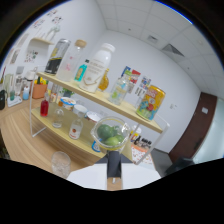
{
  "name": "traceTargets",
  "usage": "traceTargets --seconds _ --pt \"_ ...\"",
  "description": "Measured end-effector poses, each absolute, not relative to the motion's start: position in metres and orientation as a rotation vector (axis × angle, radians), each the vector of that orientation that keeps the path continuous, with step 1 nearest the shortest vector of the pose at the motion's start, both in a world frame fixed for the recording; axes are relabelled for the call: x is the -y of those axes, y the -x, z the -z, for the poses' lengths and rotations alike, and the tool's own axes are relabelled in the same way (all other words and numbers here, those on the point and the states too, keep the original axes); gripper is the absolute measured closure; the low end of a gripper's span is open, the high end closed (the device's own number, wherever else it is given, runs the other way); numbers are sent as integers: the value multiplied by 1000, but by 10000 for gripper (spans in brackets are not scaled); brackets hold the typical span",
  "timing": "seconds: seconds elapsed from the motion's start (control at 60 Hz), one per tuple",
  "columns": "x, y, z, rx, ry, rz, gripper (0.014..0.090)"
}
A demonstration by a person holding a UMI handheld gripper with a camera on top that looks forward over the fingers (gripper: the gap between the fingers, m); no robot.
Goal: Make me a cup of Mojito.
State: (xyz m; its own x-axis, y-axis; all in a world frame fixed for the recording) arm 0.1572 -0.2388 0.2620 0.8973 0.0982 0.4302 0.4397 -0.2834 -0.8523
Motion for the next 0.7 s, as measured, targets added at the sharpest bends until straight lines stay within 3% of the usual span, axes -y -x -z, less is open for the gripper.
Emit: traceTargets --seconds 0.317,0.417,0.7 --pt "254 -251 -93 -14 2210 25 889" --pt "257 -260 -55 -67 2269 -13 889" --pt "273 -270 -5 -65 2368 -34 888"
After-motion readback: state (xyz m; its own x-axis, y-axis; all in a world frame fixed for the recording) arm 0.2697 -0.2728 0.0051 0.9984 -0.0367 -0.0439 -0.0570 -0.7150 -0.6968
